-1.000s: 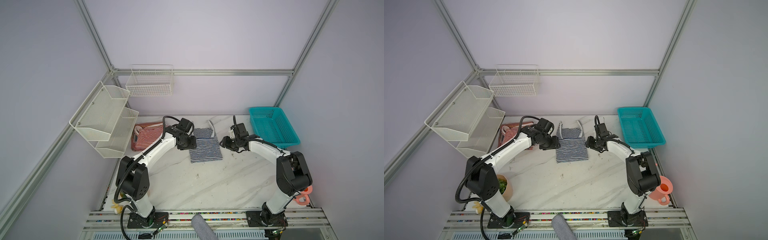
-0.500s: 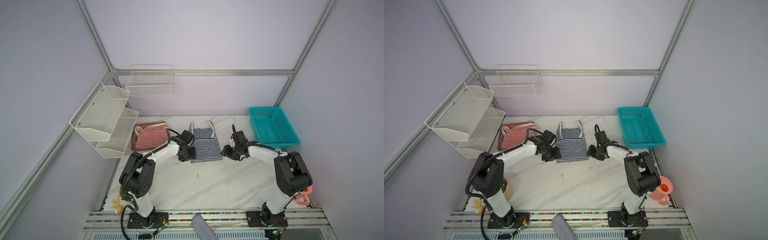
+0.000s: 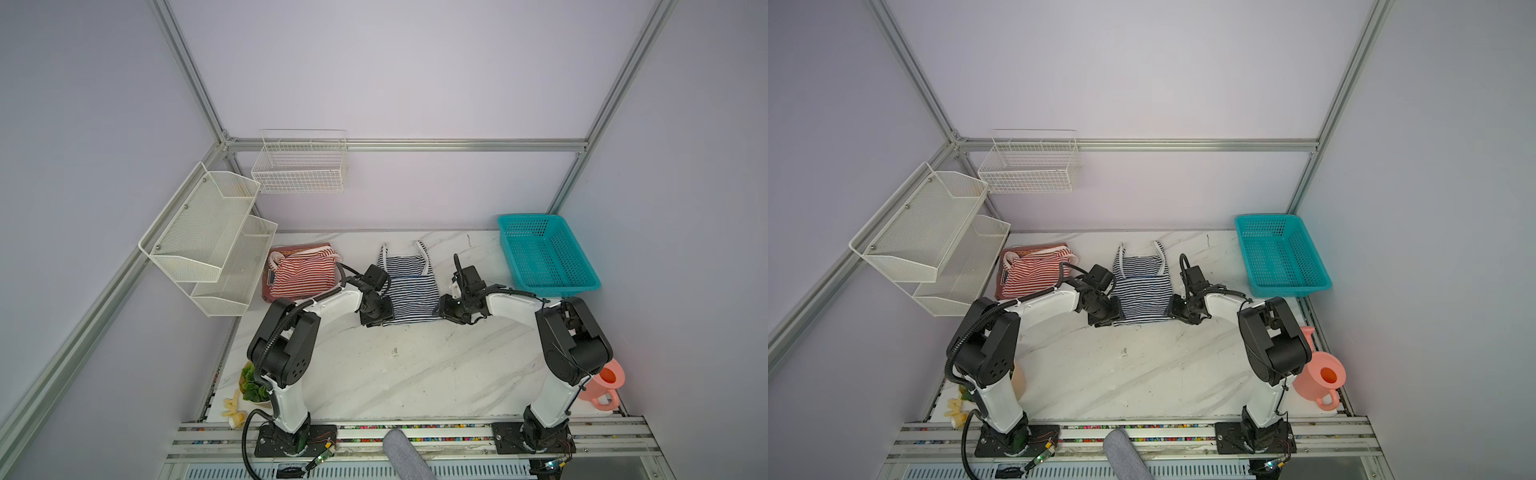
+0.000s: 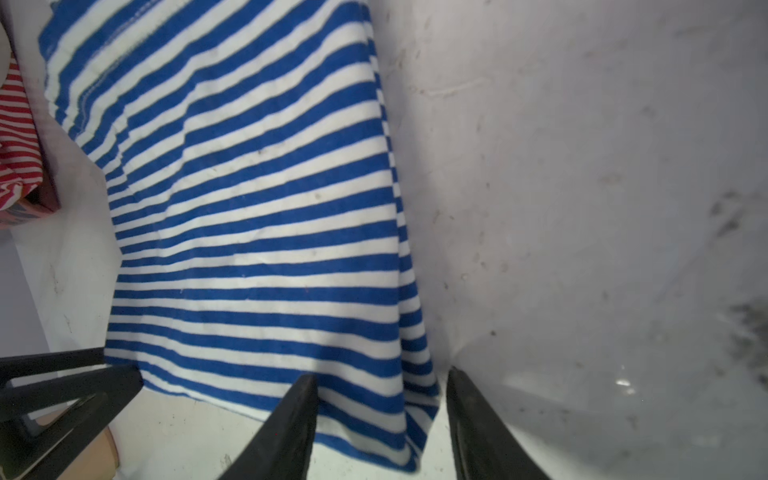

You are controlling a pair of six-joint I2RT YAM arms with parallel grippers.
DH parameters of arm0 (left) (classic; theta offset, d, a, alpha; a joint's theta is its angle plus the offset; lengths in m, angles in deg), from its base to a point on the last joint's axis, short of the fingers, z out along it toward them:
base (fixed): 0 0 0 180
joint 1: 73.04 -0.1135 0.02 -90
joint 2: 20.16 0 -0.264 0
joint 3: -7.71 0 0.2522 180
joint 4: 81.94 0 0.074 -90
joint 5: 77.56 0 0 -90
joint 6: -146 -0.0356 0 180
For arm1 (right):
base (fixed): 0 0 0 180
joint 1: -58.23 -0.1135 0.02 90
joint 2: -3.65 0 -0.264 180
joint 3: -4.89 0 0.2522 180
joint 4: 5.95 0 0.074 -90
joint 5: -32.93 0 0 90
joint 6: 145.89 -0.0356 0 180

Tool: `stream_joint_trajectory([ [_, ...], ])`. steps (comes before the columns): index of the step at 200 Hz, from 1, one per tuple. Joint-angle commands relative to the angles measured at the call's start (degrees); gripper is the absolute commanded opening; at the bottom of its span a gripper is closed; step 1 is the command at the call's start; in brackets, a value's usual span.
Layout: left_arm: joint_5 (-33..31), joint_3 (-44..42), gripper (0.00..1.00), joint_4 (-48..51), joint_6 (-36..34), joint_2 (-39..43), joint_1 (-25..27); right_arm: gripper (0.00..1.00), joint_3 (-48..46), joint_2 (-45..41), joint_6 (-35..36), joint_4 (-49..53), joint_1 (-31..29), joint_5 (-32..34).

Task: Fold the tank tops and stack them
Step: 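Pinch the folded edge nearest the robot with both grippers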

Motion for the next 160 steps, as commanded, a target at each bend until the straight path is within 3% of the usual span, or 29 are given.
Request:
stream_joint_trajectory([
  [1,0.68,-1.88,0.49,-1.29,1.08,-0.19,-0.17,0.49,-0.36,1.09,-0.76,0.4,-0.38,1.0],
  [22,0.51,-2.45,0.47,-1.62,1.45,-0.75,-0.17,0.47,-0.36,1.1,-0.57,1.5,-0.38,2.23],
  [70,0.23,-2.63,0.32,-1.91,1.79,-2.17,-0.17,0.42,-1.1,1.05,-0.63,2.23,-0.42,2.91],
  [86,0.49,-3.01,0.24,-2.0,1.96,-2.08,-0.17,0.31,-1.36,0.86,-0.94,1.61,-0.54,2.22],
  [109,0.52,-4.06,0.08,-2.09,2.15,-0.74,-0.17,0.0,-1.83,0.11,-1.11,1.38,-0.92,1.86],
  [119,0.69,-4.9,0.0,-2.09,2.33,0.38,-0.17,0.0,-2.3,-0.48,-1.11,1.34,-1.21,1.64],
  [160,0.51,-10.26,0.0,-2.09,3.76,7.79,0.99,0.0,-7.85,-6.72,-3.71,-0.69,-3.69,1.68],
])
